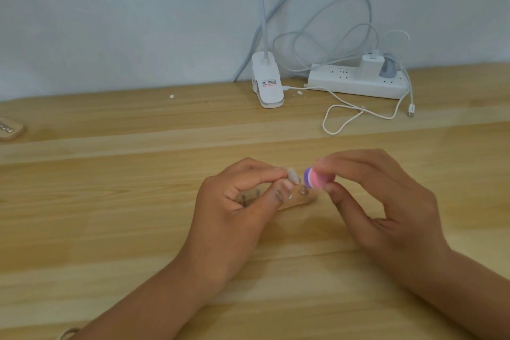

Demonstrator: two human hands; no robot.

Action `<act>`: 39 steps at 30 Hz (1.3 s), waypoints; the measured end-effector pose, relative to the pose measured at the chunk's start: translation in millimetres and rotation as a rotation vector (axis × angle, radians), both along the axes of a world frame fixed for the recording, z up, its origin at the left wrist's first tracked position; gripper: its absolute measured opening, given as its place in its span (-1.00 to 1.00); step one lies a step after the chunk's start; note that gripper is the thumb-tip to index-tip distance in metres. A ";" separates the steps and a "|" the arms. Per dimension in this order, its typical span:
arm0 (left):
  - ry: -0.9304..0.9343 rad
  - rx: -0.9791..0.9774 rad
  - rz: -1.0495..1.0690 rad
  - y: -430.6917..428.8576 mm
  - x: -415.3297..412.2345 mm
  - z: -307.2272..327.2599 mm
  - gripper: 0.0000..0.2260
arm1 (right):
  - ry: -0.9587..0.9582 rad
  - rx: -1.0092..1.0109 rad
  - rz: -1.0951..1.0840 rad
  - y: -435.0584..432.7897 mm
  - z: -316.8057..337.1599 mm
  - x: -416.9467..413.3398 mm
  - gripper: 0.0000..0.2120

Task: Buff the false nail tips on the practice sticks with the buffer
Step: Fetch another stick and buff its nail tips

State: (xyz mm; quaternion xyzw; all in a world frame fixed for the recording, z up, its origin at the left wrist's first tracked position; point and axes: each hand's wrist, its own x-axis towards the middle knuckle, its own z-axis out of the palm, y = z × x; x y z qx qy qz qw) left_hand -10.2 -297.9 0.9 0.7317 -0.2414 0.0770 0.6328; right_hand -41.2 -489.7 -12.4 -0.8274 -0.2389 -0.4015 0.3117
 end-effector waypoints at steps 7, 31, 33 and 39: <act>0.015 -0.081 -0.061 1.0 0.6 -1.2 -0.88 | -0.011 0.031 0.042 5.2 0.9 -5.8 -0.76; 0.008 0.064 -0.120 -0.6 -3.6 1.2 -0.84 | -0.091 -0.119 0.014 4.6 -2.7 -2.9 -0.78; 0.005 0.033 -0.118 -0.5 -5.0 1.9 -0.85 | -0.094 -0.146 0.048 4.4 -3.4 -3.5 -0.75; -0.110 0.112 -0.040 -1.9 -8.6 5.6 -0.82 | -0.112 -0.126 0.047 5.5 -0.9 -4.0 -0.75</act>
